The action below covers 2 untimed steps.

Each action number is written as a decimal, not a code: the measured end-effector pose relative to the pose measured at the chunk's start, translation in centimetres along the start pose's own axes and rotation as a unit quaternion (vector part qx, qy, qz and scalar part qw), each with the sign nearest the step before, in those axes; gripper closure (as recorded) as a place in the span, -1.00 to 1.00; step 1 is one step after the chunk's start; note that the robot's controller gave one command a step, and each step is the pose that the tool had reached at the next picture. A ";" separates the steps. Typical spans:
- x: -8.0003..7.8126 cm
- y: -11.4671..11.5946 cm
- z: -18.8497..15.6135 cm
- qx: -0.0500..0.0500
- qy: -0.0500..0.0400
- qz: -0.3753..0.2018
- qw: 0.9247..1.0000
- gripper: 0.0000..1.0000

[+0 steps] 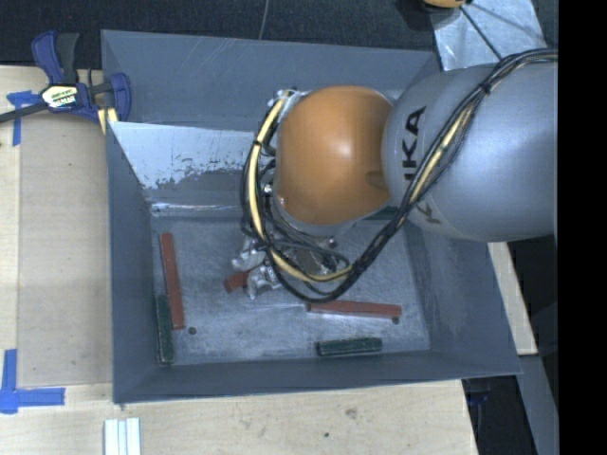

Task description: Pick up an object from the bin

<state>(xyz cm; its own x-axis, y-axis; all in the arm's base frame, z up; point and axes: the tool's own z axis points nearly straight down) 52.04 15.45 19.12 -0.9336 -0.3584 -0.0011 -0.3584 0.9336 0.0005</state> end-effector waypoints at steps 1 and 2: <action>0.7 -2.0 4.5 0.000 -0.005 0.022 1.000 1.00; -0.6 -2.3 -12.4 0.000 0.000 0.081 0.997 1.00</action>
Offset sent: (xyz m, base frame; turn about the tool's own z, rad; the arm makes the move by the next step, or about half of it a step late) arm 0.0152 -0.0179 0.1427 0.1746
